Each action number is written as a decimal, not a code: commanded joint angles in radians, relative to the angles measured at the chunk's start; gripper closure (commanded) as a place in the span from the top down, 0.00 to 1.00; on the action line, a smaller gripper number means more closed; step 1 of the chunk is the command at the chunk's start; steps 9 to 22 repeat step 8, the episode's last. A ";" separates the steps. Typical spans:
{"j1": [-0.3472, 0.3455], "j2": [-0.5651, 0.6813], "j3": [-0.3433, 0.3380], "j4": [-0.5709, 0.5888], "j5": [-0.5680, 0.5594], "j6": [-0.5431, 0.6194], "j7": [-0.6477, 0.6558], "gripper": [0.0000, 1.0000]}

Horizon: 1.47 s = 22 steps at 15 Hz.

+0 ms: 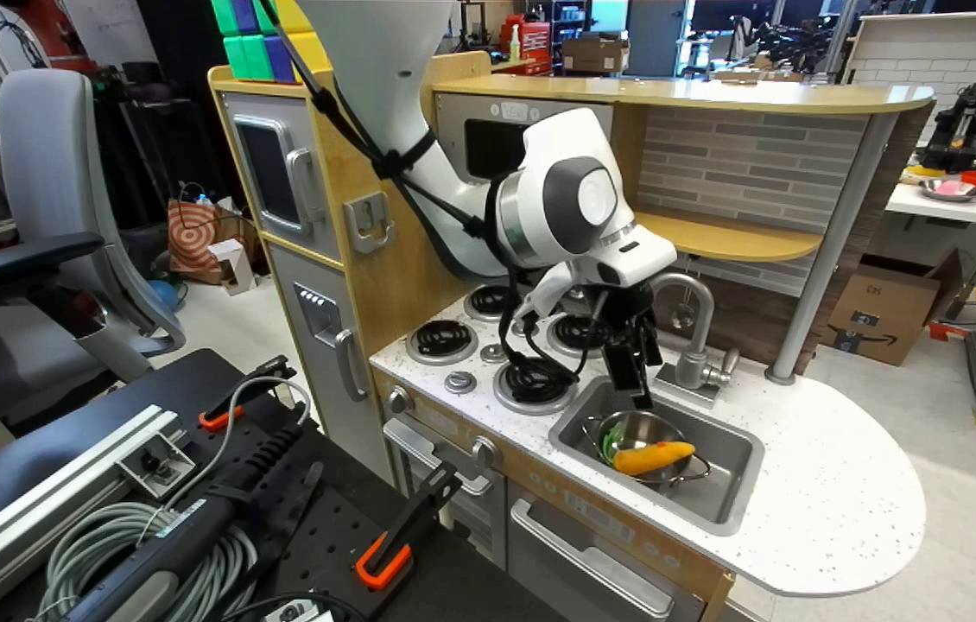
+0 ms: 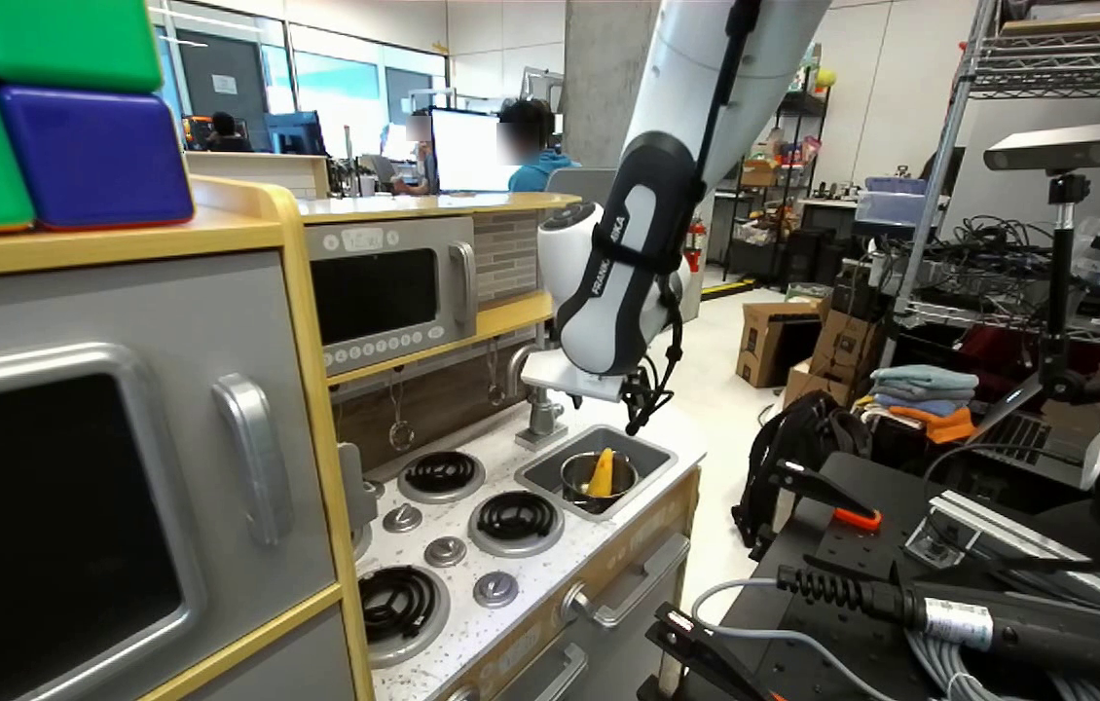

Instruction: Pick up the carrot plush toy from the stove and put it in the silver bowl in the sink

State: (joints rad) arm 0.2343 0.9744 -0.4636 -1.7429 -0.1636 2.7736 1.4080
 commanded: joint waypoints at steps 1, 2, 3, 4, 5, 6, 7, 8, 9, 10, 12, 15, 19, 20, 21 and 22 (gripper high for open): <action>-0.058 -0.218 0.084 -0.200 0.018 0.043 -0.163 1.00; -0.076 -0.254 0.105 -0.224 0.025 0.023 -0.207 1.00; -0.095 -0.288 0.128 -0.247 0.032 0.014 -0.249 1.00; -0.118 -0.314 0.151 -0.265 0.043 0.003 -0.287 1.00; -0.144 -0.343 0.181 -0.281 0.056 -0.022 -0.335 1.00; -0.165 -0.365 0.204 -0.292 0.067 -0.053 -0.386 1.00; -0.103 -0.278 0.133 -0.229 0.046 -0.012 -0.299 1.00; -0.121 -0.303 0.153 -0.246 0.055 -0.028 -0.336 1.00; -0.121 -0.303 0.153 -0.246 0.055 -0.028 -0.336 1.00; -0.121 -0.303 0.153 -0.246 0.055 -0.028 -0.336 1.00; -0.121 -0.303 0.153 -0.246 0.055 -0.028 -0.336 1.00; -0.121 -0.303 0.153 -0.246 0.055 -0.028 -0.336 1.00; -0.121 -0.303 0.153 -0.246 0.055 -0.028 -0.336 1.00; -0.121 -0.303 0.153 -0.246 0.055 -0.028 -0.336 1.00; -0.121 -0.303 0.153 -0.246 0.055 -0.028 -0.336 1.00; -0.121 -0.303 0.153 -0.246 0.055 -0.028 -0.336 1.00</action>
